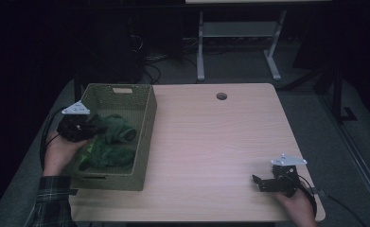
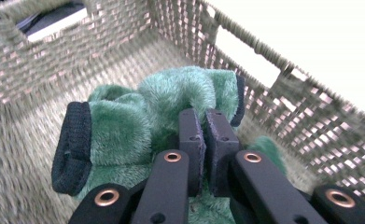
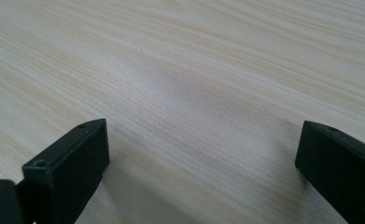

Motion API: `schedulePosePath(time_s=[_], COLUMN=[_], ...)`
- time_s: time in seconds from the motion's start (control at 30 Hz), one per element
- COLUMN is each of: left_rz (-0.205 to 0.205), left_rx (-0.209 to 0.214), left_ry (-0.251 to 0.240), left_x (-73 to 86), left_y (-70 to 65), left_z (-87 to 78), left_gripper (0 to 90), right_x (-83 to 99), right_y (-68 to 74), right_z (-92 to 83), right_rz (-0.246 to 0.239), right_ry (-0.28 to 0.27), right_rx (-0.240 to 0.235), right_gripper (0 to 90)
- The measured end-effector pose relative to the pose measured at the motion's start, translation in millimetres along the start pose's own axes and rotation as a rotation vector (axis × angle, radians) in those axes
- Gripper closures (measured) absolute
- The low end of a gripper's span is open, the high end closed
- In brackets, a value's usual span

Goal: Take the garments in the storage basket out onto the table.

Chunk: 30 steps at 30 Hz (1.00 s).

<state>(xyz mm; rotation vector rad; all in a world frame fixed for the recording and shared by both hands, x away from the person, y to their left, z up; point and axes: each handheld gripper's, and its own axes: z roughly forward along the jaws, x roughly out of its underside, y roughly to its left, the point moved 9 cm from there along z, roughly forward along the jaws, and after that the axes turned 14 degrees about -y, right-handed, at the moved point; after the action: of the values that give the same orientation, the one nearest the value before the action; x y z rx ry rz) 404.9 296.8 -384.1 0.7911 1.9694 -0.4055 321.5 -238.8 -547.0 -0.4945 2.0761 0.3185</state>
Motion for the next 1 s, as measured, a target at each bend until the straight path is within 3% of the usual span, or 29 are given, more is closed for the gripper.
schedulePosePath(time_s=[0.33,0.77,1.0], left_rz=[0.033,0.072,0.068], left_rx=[0.006,0.077,0.126], left_ry=[-0.043,-0.126,-0.182], left_x=[-37.1,-98.0,-131.3], left_y=[-2.1,-21.4,-37.3], left_z=[-4.6,-11.7,-16.5], left_gripper=[86.5,86.8,86.8], right_x=[0.0,0.0,0.0], right_y=[-0.1,0.0,0.0], right_z=[0.0,0.1,0.0], right_rz=[-0.001,0.000,0.000], right_ry=[0.000,-0.001,0.000], right_rx=[0.000,0.000,0.000], right_gripper=[2.7,2.7,2.7])
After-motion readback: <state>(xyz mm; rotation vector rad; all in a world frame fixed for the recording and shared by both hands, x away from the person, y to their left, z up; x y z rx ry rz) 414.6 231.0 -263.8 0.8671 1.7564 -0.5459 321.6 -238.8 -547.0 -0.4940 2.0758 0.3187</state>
